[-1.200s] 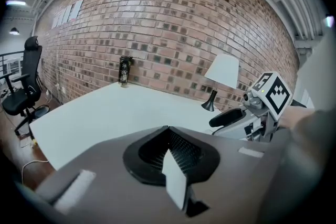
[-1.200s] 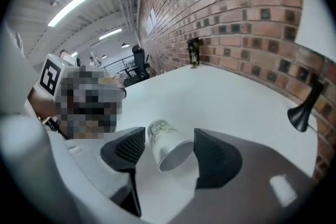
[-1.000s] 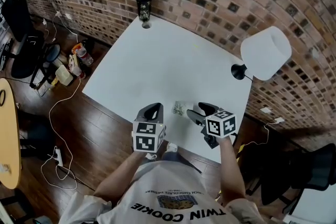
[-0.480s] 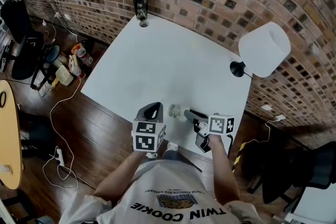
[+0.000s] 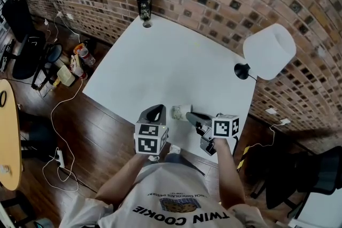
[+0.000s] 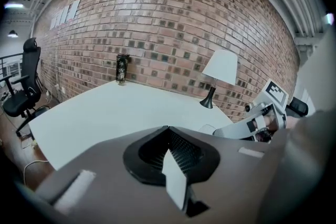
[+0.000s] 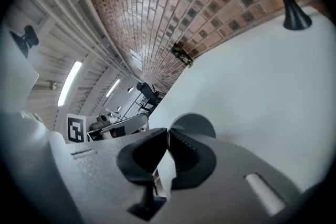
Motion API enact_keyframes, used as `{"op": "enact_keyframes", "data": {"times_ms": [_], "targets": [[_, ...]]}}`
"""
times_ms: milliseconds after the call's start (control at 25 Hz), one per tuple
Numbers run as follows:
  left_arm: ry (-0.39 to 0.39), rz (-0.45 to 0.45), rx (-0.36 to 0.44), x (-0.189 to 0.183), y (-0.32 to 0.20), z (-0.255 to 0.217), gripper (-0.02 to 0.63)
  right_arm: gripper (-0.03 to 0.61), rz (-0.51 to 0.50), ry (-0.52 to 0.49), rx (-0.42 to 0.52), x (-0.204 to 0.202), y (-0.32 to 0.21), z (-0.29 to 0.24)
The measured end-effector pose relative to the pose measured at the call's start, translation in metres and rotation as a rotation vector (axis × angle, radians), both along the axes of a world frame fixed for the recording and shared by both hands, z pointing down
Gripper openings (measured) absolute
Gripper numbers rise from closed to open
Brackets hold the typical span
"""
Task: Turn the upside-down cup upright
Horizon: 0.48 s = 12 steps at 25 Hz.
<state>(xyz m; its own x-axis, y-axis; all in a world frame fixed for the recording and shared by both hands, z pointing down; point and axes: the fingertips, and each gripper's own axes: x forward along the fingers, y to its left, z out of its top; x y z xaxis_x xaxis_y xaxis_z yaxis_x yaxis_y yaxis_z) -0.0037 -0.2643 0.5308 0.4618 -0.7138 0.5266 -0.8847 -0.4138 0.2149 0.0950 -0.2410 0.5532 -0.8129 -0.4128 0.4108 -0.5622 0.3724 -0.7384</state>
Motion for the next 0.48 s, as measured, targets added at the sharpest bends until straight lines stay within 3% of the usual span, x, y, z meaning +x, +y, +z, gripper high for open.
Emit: {"op": "enact_keyframes", "data": {"times_ms": [120,320,480], "targets": [[0.004,-0.002,0.001,0.000,0.002,0.000,0.003,0.018,-0.138,0.224,0.105,-0.004,-0.002,-0.008],[0.012,-0.004,0.006,0.000,0.003,-0.001,0.003,0.019,-0.491,0.769,0.305,-0.010,0.001,0.004],[0.016,-0.012,0.010,-0.003,0.004,-0.004,0.003,0.018,-0.703,0.935,0.399,-0.024,0.007,0.009]]}}
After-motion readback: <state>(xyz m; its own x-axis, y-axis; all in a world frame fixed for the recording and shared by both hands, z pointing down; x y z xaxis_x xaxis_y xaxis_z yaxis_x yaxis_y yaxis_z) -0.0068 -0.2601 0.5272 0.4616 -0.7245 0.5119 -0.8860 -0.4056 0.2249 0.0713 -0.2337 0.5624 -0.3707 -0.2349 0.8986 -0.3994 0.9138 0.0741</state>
